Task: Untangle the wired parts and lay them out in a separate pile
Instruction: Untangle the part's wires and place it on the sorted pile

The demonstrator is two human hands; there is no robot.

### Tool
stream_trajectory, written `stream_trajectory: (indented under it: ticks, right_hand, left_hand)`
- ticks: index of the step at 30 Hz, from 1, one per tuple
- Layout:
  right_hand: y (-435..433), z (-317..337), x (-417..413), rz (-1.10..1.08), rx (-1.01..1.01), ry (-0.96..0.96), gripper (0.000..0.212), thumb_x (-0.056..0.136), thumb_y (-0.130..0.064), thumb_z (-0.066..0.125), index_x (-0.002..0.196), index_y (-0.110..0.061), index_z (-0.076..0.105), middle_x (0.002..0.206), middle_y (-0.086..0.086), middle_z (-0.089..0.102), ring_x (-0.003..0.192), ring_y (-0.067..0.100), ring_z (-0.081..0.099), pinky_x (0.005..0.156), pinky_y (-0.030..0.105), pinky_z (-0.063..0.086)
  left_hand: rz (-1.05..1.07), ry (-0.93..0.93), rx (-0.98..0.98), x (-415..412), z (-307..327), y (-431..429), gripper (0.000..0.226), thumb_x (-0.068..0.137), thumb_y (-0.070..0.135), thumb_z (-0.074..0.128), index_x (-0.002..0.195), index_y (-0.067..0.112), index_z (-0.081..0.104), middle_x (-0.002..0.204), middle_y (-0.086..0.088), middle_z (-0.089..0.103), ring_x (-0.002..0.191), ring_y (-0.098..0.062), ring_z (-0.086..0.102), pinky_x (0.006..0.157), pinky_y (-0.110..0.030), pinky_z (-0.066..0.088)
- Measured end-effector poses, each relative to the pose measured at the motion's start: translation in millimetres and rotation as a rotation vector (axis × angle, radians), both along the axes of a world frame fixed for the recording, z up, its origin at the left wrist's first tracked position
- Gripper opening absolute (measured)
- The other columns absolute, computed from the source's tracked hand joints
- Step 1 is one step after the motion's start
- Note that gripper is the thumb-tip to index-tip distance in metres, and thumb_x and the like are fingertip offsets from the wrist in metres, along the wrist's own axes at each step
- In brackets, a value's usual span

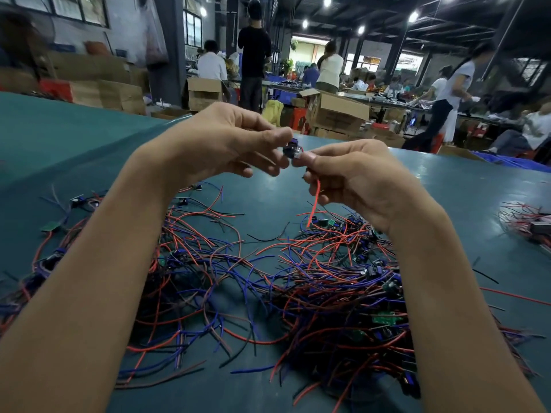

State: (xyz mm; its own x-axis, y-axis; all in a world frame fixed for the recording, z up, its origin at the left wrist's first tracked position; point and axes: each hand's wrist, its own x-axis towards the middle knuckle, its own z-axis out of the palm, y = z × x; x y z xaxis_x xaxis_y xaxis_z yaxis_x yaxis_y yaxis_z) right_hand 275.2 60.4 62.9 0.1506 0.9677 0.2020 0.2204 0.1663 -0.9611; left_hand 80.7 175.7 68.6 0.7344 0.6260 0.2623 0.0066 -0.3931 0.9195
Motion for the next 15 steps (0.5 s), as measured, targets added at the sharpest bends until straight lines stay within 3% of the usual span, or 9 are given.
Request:
stream_trajectory:
  ticks: [3, 5, 7, 10, 12, 14, 15]
  right_hand:
    - [5, -9, 25, -0.311, 0.023, -0.189, 0.018, 0.092, -0.014, 0.071, 0.076, -0.009, 0.076, 0.062, 0.007, 0.070, 0.056, 0.019, 0.066, 0.049, 0.029, 0.056]
    - [7, -20, 51, -0.562, -0.036, -0.389, 0.025, 0.090, -0.021, 0.065, 0.080, 0.001, 0.073, 0.073, 0.019, 0.073, 0.065, 0.033, 0.068, 0.063, 0.048, 0.063]
    - [5, -30, 69, -0.677, -0.168, -0.421, 0.031, 0.080, -0.019, 0.059, 0.087, 0.009, 0.070, 0.082, 0.029, 0.071, 0.070, 0.039, 0.067, 0.075, 0.059, 0.060]
    - [-1, -39, 80, -0.671, -0.388, -0.403, 0.026, 0.069, -0.015, 0.059, 0.080, 0.008, 0.064, 0.077, 0.022, 0.067, 0.069, 0.035, 0.062, 0.067, 0.045, 0.056]
    - [-3, -39, 79, -0.678, -0.443, -0.473, 0.026, 0.078, -0.016, 0.064, 0.084, 0.009, 0.061, 0.074, 0.018, 0.059, 0.069, 0.032, 0.056, 0.064, 0.039, 0.051]
    - [-3, -34, 74, -0.697, -0.375, -0.493, 0.034, 0.085, -0.017, 0.063, 0.100, 0.013, 0.064, 0.083, 0.026, 0.063, 0.075, 0.041, 0.060, 0.068, 0.044, 0.054]
    - [-3, -31, 71, -0.698, -0.326, -0.460, 0.037, 0.088, -0.018, 0.063, 0.110, 0.011, 0.063, 0.099, 0.031, 0.066, 0.091, 0.047, 0.064, 0.078, 0.051, 0.057]
  left_hand:
    - [0.177, 0.482, 0.181, -17, -5, 13, 0.054, 0.070, 0.064, 0.070, 0.102, 0.020, 0.072, 0.091, 0.002, 0.079, 0.081, -0.017, 0.076, 0.061, -0.026, 0.052]
    - [0.258, 0.894, 0.223, -35, -16, 28, 0.040, 0.074, 0.054, 0.079, 0.104, 0.028, 0.073, 0.083, 0.007, 0.076, 0.083, -0.017, 0.074, 0.062, -0.028, 0.054]
    - [0.278, 1.122, 0.116, -51, -31, 37, 0.035, 0.077, 0.036, 0.086, 0.109, 0.034, 0.072, 0.094, 0.005, 0.075, 0.097, -0.020, 0.070, 0.064, -0.030, 0.053]
    - [0.288, 1.165, 0.071, -59, -53, 46, 0.033, 0.079, 0.027, 0.086, 0.106, 0.038, 0.071, 0.112, 0.002, 0.072, 0.109, -0.020, 0.064, 0.073, -0.034, 0.053]
    - [0.334, 1.155, 0.137, -54, -65, 51, 0.023, 0.077, 0.027, 0.087, 0.095, 0.035, 0.076, 0.097, 0.008, 0.073, 0.098, -0.014, 0.064, 0.082, -0.034, 0.052]
    - [0.362, 1.156, 0.190, -48, -72, 55, 0.014, 0.075, 0.022, 0.088, 0.084, 0.029, 0.080, 0.075, 0.014, 0.073, 0.080, -0.007, 0.063, 0.073, -0.023, 0.048]
    - [0.369, 1.154, 0.202, -46, -73, 56, 0.012, 0.075, 0.020, 0.089, 0.079, 0.028, 0.080, 0.067, 0.017, 0.071, 0.074, -0.006, 0.062, 0.068, -0.022, 0.047]
